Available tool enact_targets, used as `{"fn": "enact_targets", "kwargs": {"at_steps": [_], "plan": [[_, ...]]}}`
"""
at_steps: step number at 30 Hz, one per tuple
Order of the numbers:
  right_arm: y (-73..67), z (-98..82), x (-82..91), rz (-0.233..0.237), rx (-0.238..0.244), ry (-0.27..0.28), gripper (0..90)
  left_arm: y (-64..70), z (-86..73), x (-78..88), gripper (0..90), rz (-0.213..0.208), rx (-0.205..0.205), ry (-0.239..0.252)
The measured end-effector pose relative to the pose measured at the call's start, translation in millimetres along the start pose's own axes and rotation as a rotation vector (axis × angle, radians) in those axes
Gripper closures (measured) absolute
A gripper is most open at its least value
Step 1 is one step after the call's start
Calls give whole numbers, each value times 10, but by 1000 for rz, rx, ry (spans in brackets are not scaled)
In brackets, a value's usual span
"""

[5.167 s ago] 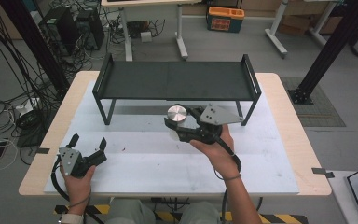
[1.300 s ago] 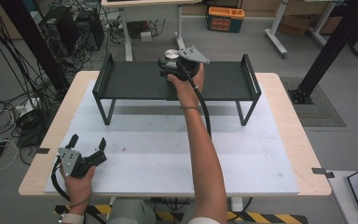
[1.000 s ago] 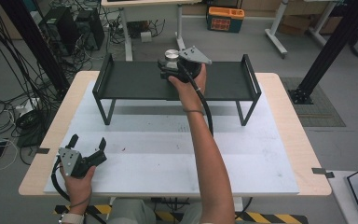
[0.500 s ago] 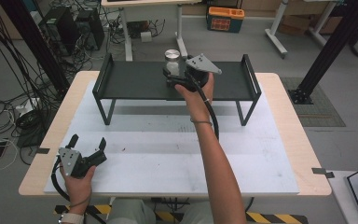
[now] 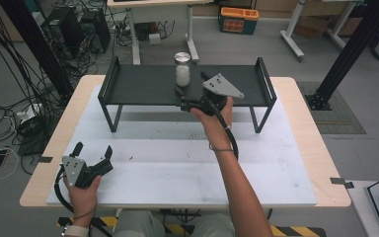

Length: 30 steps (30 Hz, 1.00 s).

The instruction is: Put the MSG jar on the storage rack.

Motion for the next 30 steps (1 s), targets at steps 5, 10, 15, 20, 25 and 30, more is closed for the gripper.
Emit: {"fn": "enact_targets", "kwargs": {"at_steps": [5,10,15,20,25,30], "plan": [[-17,-219,255,2,22,7,58,0,1,1,26,0,-1,-2],[-13,-412,458,-9,4,18,63,1,0,0,25,0,-1,0],[-9,-613,753,-46,20,21,64,0,0,0,25,0,-1,0],[30,-746,942,-70,11,18,65,0,0,0,25,1,-1,0],[75,-886,1130,-100,-7,29,63,2,0,0,25,2,-1,0],[112,-1007,1283,-129,-19,21,63,3,0,0,25,2,-2,0]]}}
Point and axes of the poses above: each handheld gripper's, and its own axes: x roughly backward along the jaws, z roughly out of its top, y roughly to its right, the point moved 7 cm from there along -x, roughly forward along the jaws, and after that the axes turned 8 degrees about -y, right-handed, at the moved point
